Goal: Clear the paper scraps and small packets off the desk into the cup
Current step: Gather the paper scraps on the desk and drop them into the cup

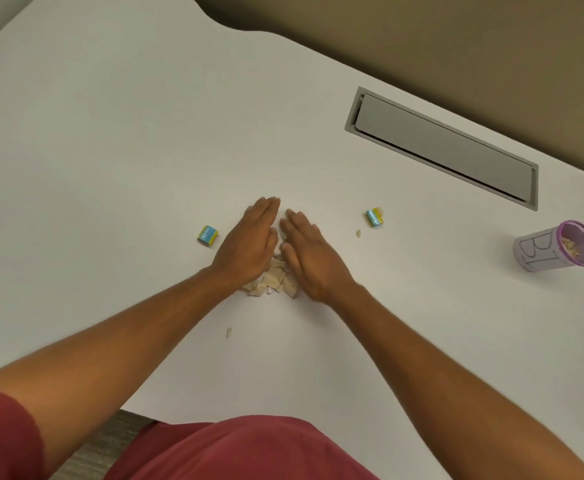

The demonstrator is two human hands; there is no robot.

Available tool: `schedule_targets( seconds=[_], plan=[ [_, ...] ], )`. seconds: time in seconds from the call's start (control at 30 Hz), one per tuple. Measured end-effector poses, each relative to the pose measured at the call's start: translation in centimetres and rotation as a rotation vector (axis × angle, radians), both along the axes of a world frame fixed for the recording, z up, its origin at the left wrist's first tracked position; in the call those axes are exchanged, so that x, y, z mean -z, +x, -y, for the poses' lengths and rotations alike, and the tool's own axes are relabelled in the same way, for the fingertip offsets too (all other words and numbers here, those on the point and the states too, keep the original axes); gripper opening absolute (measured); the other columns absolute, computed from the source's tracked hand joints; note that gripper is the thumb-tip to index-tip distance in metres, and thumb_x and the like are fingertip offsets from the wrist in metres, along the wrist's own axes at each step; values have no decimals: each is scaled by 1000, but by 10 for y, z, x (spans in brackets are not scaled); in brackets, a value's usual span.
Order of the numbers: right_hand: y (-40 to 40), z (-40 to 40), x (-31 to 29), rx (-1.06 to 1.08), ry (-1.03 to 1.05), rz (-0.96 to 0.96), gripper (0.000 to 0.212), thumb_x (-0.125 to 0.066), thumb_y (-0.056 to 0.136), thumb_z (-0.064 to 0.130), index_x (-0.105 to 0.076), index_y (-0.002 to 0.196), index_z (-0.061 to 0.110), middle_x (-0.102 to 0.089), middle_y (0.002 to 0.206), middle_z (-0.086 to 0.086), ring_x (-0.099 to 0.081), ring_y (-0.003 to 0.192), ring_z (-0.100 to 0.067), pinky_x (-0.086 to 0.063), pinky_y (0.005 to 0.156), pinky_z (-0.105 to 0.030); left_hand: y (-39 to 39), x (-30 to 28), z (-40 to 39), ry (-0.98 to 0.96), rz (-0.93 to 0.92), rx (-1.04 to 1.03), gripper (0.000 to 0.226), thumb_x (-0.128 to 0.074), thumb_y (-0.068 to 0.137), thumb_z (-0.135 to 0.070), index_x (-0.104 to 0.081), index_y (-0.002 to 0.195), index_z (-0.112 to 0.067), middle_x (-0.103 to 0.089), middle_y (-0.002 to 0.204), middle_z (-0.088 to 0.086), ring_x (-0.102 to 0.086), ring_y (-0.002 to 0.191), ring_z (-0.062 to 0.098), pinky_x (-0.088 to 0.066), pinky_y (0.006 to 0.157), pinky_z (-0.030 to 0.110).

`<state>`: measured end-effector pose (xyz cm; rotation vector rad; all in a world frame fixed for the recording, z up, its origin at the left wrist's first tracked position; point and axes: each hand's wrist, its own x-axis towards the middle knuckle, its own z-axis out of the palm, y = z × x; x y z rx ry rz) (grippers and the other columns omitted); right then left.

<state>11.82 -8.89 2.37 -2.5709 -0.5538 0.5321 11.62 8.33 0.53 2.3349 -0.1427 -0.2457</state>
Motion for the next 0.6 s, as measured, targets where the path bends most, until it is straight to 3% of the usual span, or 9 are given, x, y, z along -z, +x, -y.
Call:
schedule_targets(
  seconds=[0.17, 0.3, 0.43, 0.6],
  plan=[
    [-21, 32, -4, 223, 169, 108, 49, -40, 108, 16, -36, 157, 12, -33, 165, -5, -25, 155, -20, -17, 128, -34, -42, 0, -10, -6, 34, 16, 56, -46, 113, -27, -31, 166, -14, -23, 176, -3, -17, 164, 11, -21, 129, 26],
    [-16, 63, 2, 413, 2, 37, 57, -37, 109, 30, -23, 161, 10, -17, 170, -9, -11, 158, -26, -11, 129, -37, -78, 4, -17, 29, 19, -18, 68, -47, 110, -43, -24, 168, -16, -13, 179, -4, -5, 165, 13, -16, 130, 32],
    [-29, 53, 8, 247, -87, 17, 61, -27, 111, 36, -10, 163, 9, -2, 172, -9, 3, 160, -25, -5, 130, -43, -89, 18, -7, 302, 25, 100, 92, -22, 100, -68, -7, 170, -11, 2, 179, 10, 7, 166, 31, 5, 134, 48],
    [-50, 28, 5, -7, -90, 78, 61, -33, 108, 24, -10, 163, 12, -12, 172, -5, -8, 159, -20, -11, 129, -46, -88, 24, 5, 484, 62, 135, 101, -19, 93, -82, -1, 171, -21, 11, 179, 7, 12, 164, 40, 6, 128, 69]
  ],
)
